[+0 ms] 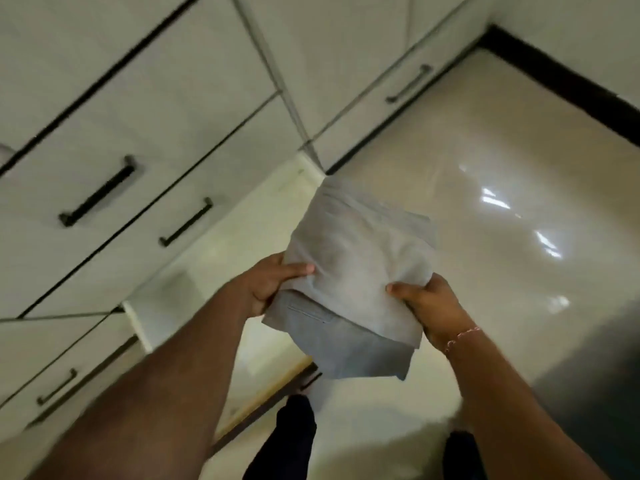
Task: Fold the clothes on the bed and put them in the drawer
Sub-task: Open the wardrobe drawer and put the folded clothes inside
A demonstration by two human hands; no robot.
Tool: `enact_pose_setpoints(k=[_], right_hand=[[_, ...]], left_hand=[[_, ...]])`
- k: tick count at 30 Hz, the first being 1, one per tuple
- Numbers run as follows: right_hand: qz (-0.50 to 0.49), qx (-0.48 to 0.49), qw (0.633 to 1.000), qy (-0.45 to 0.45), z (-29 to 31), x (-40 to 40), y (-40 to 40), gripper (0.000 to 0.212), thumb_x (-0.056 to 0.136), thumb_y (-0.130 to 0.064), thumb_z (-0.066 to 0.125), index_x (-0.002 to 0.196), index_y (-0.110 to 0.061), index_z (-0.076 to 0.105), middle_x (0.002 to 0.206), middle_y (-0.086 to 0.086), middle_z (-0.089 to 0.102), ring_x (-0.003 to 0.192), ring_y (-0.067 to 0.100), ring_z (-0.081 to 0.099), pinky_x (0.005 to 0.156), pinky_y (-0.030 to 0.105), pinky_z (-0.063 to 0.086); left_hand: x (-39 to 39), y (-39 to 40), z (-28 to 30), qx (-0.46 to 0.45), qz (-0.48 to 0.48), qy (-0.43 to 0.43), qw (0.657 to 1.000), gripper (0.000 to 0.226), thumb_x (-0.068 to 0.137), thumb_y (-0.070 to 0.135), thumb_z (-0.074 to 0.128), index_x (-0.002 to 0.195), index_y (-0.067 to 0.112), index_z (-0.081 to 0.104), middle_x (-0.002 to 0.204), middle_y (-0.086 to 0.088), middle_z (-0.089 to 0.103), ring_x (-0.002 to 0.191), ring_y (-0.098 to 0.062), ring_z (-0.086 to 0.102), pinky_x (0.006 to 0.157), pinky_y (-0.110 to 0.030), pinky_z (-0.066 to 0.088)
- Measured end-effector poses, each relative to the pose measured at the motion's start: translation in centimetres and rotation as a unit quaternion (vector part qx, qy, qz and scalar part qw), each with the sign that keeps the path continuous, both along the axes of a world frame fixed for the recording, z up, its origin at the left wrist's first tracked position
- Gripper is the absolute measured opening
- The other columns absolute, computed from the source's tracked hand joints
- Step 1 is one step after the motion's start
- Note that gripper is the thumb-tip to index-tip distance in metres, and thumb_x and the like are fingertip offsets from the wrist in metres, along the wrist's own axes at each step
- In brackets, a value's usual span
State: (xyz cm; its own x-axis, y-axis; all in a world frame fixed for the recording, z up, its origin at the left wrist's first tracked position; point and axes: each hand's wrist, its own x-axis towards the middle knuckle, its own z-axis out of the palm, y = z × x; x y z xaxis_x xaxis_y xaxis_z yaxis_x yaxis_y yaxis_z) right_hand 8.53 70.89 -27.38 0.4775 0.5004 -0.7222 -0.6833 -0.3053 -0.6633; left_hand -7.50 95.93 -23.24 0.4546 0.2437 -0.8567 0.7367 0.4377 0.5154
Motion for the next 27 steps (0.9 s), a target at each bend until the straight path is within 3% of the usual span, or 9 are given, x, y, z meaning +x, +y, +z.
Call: enact_pose_setpoints(k=[5,8,11,13,15,17,20,23,27], right_hand=[[0.223,-0.103,0.959,-0.139,-6.3,-10.5,15.1,0.057,0.068,-0.039,0.076,0.122,-0.022,0.067,0.114,0.002,0.074,0.106,0.030,0.069,0.094,0.050,0.058],[0.291,-0.096,0.933,-0.188,-11.1,-15.0,21.6,0.046,0.081,-0.023,0.073,0.126,-0.023,0.064,0.115,0.003,0.071,0.109,0.032,0.067,0.096,0.047,0.057],[0.245,-0.091,0.918,-0.300,-14.8,-16.6,25.4,0.075,0.082,-0.010,0.071,0.152,-0.019,0.045,0.136,0.009,0.058,0.116,0.027,0.061,0.101,0.044,0.054],[0.315,-0.151,0.834,-0.428,-18.2,-18.1,27.0,0.089,0.081,-0.012,0.077,0.159,-0.017,0.032,0.151,0.014,0.043,0.130,0.034,0.049,0.110,0.047,0.046],[0.467,-0.114,0.737,-0.475,-19.4,-18.8,26.8,0.092,0.080,-0.026,0.085,0.157,-0.015,0.036,0.155,0.013,0.042,0.137,0.034,0.045,0.115,0.046,0.042],[0.676,-0.054,0.676,-0.289,-19.4,-20.5,25.8,0.094,0.078,-0.039,0.089,0.156,-0.025,0.039,0.155,0.003,0.046,0.139,0.024,0.046,0.114,0.034,0.038],[0.903,-0.063,0.413,-0.103,-18.8,-23.3,22.5,0.120,0.066,-0.060,0.090,0.162,-0.041,0.020,0.165,-0.011,0.032,0.150,0.019,0.034,0.121,0.040,0.030],[0.948,-0.041,0.211,-0.236,-18.4,-23.6,18.7,0.109,0.075,-0.048,0.087,0.160,-0.040,0.019,0.159,-0.006,0.039,0.140,0.025,0.043,0.112,0.048,0.042],[0.898,-0.032,0.211,-0.385,-17.9,-22.5,17.1,0.059,0.085,-0.027,0.070,0.138,-0.028,0.045,0.129,0.000,0.057,0.115,0.028,0.056,0.086,0.041,0.046]], left_hand=[[-15.5,7.9,-6.5,0.055,0.086,0.120,0.987,0.054,0.072,0.041,0.094,0.119,0.024,0.073,0.107,-0.002,0.080,0.104,-0.028,0.076,0.098,-0.053,0.059],[-22.6,10.7,-11.4,0.052,0.159,0.074,0.983,0.069,0.064,0.043,0.094,0.125,0.021,0.071,0.115,-0.005,0.079,0.104,-0.028,0.076,0.094,-0.057,0.060],[-25.4,11.4,-16.2,0.055,0.234,0.044,0.970,0.093,0.081,0.029,0.091,0.157,0.026,0.038,0.146,0.000,0.059,0.127,-0.026,0.063,0.098,-0.051,0.057],[-27.8,11.6,-20.5,0.104,0.227,0.096,0.964,0.128,0.075,0.047,0.092,0.166,0.025,0.005,0.162,-0.003,0.038,0.144,-0.027,0.046,0.112,-0.051,0.045],[-29.1,9.8,-23.0,0.117,0.122,0.145,0.975,0.140,0.066,0.064,0.091,0.167,0.027,0.000,0.169,-0.008,0.028,0.152,-0.031,0.035,0.120,-0.053,0.037],[-29.9,6.8,-23.3,0.042,0.006,0.127,0.991,0.129,0.074,0.055,0.090,0.166,0.032,0.003,0.171,-0.002,0.025,0.153,-0.025,0.033,0.121,-0.046,0.035],[-30.4,3.0,-22.5,-0.057,-0.193,0.095,0.975,0.134,0.067,0.056,0.094,0.165,0.042,0.004,0.173,0.005,0.018,0.156,-0.021,0.025,0.124,-0.041,0.027],[-30.8,-0.5,-21.6,-0.024,-0.357,0.110,0.928,0.131,0.062,0.054,0.095,0.162,0.045,0.011,0.169,0.002,0.028,0.152,-0.026,0.031,0.120,-0.049,0.032],[-30.7,-3.2,-21.4,0.229,-0.474,0.104,0.844,0.070,0.074,0.040,0.082,0.136,0.032,0.051,0.129,0.003,0.059,0.116,-0.021,0.051,0.098,-0.042,0.040]])
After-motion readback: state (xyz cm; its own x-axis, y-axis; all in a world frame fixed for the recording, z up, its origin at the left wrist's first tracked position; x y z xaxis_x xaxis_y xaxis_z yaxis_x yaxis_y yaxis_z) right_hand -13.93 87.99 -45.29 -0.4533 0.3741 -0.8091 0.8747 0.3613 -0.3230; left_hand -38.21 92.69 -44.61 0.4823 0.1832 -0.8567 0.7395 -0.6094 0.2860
